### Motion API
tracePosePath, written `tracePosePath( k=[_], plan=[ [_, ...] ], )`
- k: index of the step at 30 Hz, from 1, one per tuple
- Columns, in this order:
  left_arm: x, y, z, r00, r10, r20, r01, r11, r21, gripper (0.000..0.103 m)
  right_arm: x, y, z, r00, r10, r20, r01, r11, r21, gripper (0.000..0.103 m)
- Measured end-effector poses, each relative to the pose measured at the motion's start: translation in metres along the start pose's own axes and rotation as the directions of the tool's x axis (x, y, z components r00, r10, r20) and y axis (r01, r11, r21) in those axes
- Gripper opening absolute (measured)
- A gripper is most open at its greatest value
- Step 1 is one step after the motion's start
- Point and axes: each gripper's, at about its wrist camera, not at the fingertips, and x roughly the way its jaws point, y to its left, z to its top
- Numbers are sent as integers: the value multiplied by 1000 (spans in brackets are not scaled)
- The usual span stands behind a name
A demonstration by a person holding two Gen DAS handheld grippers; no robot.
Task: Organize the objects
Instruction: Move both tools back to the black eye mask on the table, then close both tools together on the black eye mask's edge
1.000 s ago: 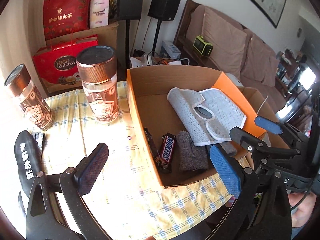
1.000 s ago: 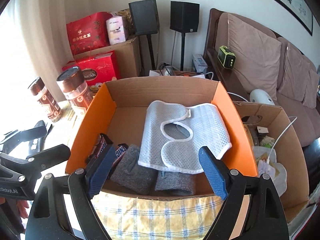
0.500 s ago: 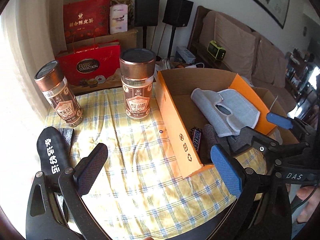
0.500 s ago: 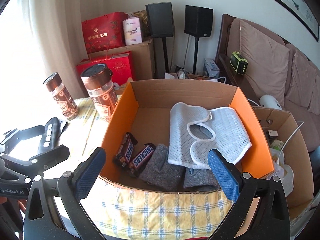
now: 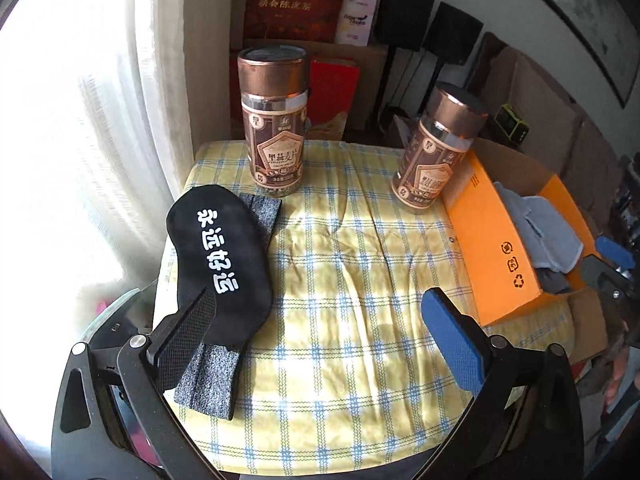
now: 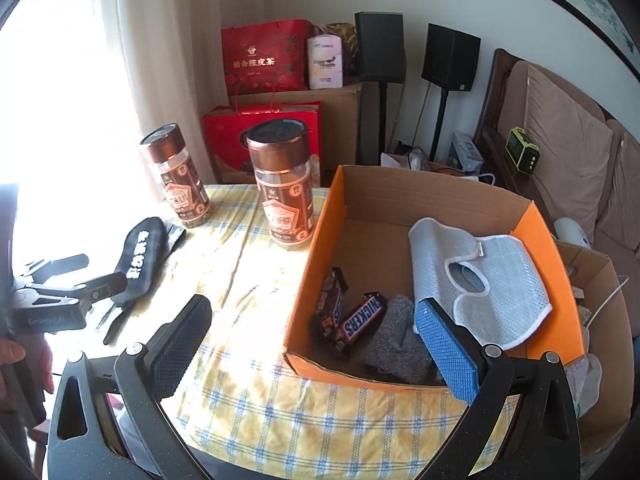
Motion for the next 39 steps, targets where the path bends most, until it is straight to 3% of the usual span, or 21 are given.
tracePosePath(
  k=[11, 20, 25, 30, 35, 39],
  plan=[
    [10, 67, -21, 998, 59, -26, -61, 993, -98, 103, 24, 54, -1, 995, 97, -17, -97, 994, -43, 103],
    [18, 93, -24, 998, 40, -42, -46, 986, -158, 102, 46, 94, -2, 990, 138, -42, -141, 985, -99, 102],
    [30, 105, -23, 998, 11, -65, -24, 979, -201, 93, 63, 108, -2, 983, 168, -68, -174, 980, -94, 98],
    [45, 115, -24, 996, -13, -90, -8, 973, -231, 78, 88, 121, -4, 970, 217, -110, -225, 972, -66, 87],
    [55, 121, -26, 995, -24, -93, 0, 969, -245, 77, 111, 136, -6, 965, 216, -148, -229, 970, -78, 79],
    [62, 123, -27, 994, -37, -101, 11, 968, -250, 66, 128, 144, -5, 957, 233, -173, -247, 967, -67, 70]
  ],
)
